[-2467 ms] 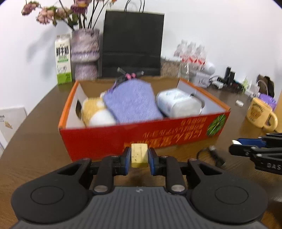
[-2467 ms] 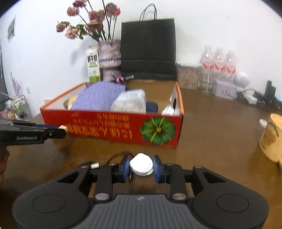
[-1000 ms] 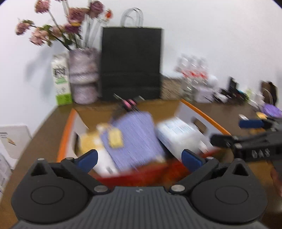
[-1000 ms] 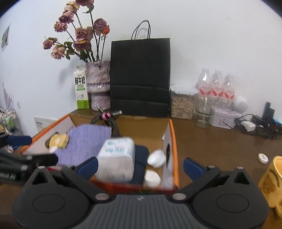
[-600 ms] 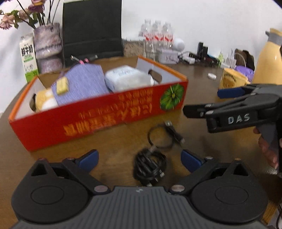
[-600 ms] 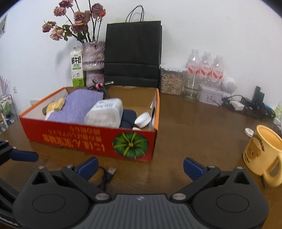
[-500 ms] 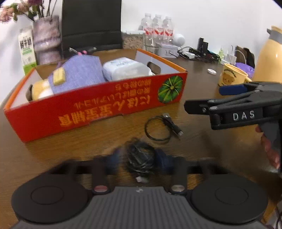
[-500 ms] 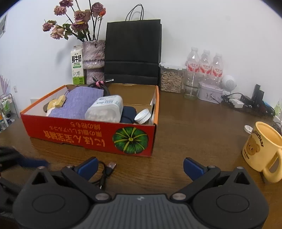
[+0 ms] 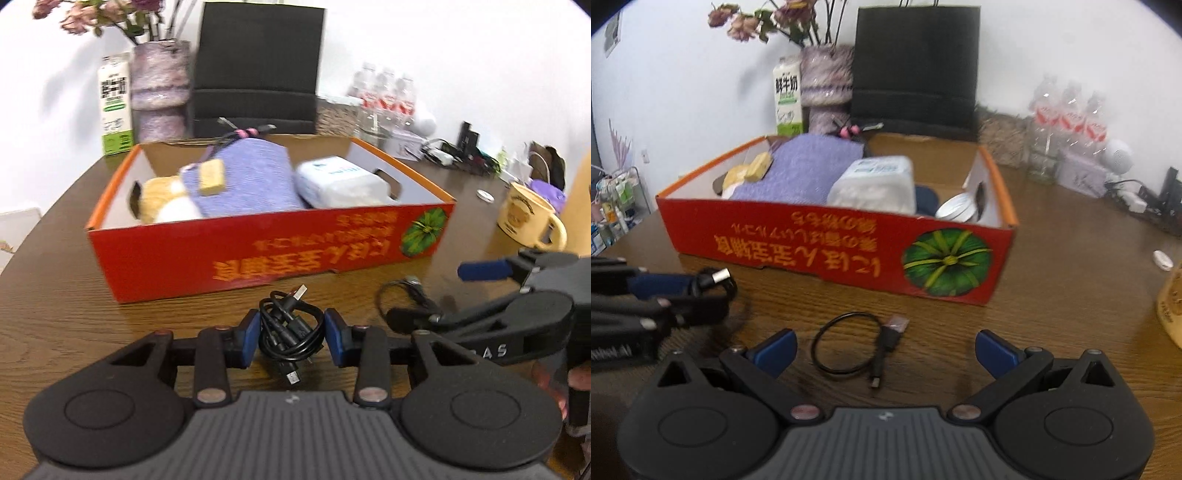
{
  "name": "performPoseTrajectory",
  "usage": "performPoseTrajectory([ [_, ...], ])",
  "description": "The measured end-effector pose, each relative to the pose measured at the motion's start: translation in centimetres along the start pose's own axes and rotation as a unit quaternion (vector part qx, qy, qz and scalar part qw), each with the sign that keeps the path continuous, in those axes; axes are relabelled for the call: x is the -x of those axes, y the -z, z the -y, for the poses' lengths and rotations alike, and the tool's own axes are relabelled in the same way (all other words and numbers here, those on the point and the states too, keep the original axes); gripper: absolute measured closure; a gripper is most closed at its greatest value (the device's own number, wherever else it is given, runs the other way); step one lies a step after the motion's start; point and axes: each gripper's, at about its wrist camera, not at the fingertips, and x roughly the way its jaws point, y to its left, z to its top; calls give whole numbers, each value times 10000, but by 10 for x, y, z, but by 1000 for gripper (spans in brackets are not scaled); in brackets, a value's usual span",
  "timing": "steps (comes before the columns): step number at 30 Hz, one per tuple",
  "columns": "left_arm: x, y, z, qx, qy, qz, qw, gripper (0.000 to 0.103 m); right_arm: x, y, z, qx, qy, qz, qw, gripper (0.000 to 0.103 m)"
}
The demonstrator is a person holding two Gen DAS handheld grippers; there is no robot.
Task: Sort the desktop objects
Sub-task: 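Grasp the black USB cable with both grippers, then carry the USB cable over the box and open both grippers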
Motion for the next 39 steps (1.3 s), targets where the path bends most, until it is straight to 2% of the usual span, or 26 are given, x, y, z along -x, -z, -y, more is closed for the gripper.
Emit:
performPoseTrajectory([
  [1, 0, -1, -4, 40, -9, 5, 10000, 65, -4, -1, -3, -18, -6, -41, 10000, 1],
  [3, 1, -2, -10, 86, -17, 23, 10000, 65, -10, -1, -7, -50, -39, -125, 9999, 11],
  [4, 1, -2, -13, 111, -14, 38, 9999, 65, -12, 0, -9, -52, -62, -124, 9999, 13],
  [5, 1, -2, -15, 127, -10, 47, 9999, 65, -12, 1, -11, -51, -49, -71, 9999, 20],
  [8, 2, -2, -19, 169, 22, 75, 9998, 65, -6, 2, -16, -46, -94, 84, 9999, 63],
  [11, 3, -1, -21, 200, 58, 96, 9997, 65, -3, 2, -17, -78, -115, 92, 9999, 70],
  [12, 4, -1, -22, 204, 66, 111, 9997, 65, -1, 3, -17, -114, -124, 111, 9998, 76],
  [13, 5, -1, -22, 212, 77, 127, 9997, 65, 1, 3, -16, -138, -135, 166, 9997, 92],
  [20, 14, -3, -19, 206, 105, 232, 9995, 65, 9, 8, -12, -205, -234, 219, 9993, 92],
  [26, 30, -14, -15, 126, 131, 503, 9986, 65, 33, 2, -8, -277, -274, 610, 9974, 92],
  [34, 35, -64, -13, 55, 9, 1054, 9944, 65, 53, -49, -1, -241, -236, 1355, 9902, 92],
  [39, 16, -98, -15, 92, -134, 1201, 9926, 65, 36, -90, 5, -237, -178, 1540, 9876, 91],
])
